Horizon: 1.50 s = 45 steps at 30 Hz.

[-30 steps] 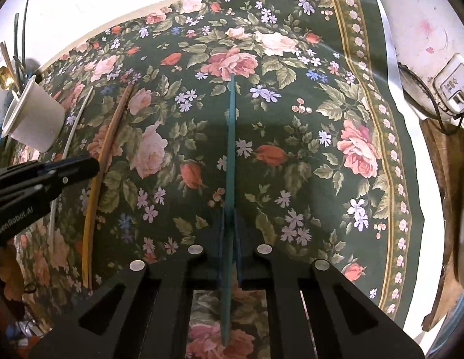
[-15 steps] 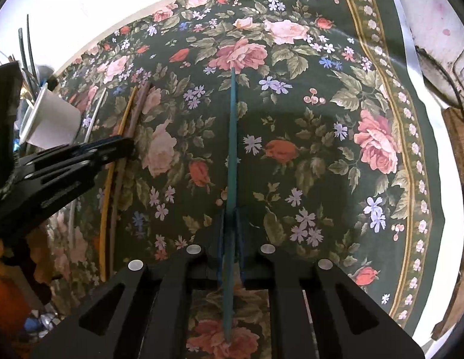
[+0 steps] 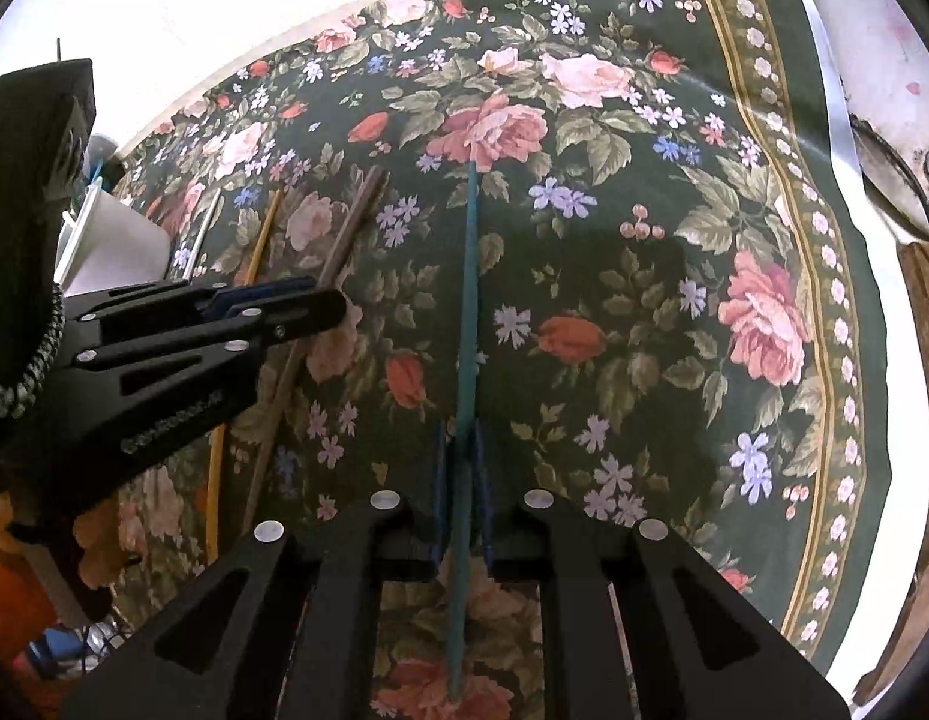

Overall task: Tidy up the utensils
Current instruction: 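Lift the pink chopstick toward the white cup while the right gripper lifts the teal chopstick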

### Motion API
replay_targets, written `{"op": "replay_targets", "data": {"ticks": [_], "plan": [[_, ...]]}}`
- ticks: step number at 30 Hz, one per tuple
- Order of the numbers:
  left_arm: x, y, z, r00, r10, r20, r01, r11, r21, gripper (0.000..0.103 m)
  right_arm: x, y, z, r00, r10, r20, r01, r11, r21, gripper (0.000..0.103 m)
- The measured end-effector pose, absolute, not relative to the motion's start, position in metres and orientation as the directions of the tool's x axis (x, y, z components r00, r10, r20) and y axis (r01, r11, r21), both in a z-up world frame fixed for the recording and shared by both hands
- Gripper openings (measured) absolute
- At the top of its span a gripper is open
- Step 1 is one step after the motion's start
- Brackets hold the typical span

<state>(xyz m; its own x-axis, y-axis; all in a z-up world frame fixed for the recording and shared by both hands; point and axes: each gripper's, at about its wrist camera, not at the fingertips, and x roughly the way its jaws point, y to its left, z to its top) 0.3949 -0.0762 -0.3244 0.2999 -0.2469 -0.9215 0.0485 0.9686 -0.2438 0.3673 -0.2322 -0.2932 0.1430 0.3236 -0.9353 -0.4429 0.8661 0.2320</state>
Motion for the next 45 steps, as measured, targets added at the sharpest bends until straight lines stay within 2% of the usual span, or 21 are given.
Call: {"op": "replay_targets", "data": {"ticks": [12,16,23,34,45], "plan": [[0.386,-0.070,-0.310,0.327,-0.269,-0.906,0.066,0.963,-0.261,0.005,0.377,-0.211,-0.299,0.171,0.263,-0.950,-0.455,0.876,0.160,0.007],[0.372,-0.062,-0.288,0.381,-0.275,-0.883,0.076,0.961,-0.266,0.005,0.378,-0.221,-0.292,0.168,0.310,-0.936,-0.414,0.884,0.219,0.006],[0.344,-0.050,-0.246,0.473,-0.272,-0.838,0.100,0.962,-0.256,0.004,0.358,-0.219,-0.257,0.275,0.323,-0.906,-0.415,0.889,0.191,0.006],[0.300,-0.041,-0.196,0.615,-0.208,-0.761,0.137,0.978,-0.157,0.004,0.328,-0.196,-0.197,0.423,0.350,-0.836,-0.474,0.872,0.125,0.005],[0.265,-0.008,-0.164,0.712,-0.187,-0.677,0.068,0.978,-0.200,0.004,0.307,-0.168,-0.164,0.489,0.395,-0.777,-0.526,0.845,0.098,0.005]]}}
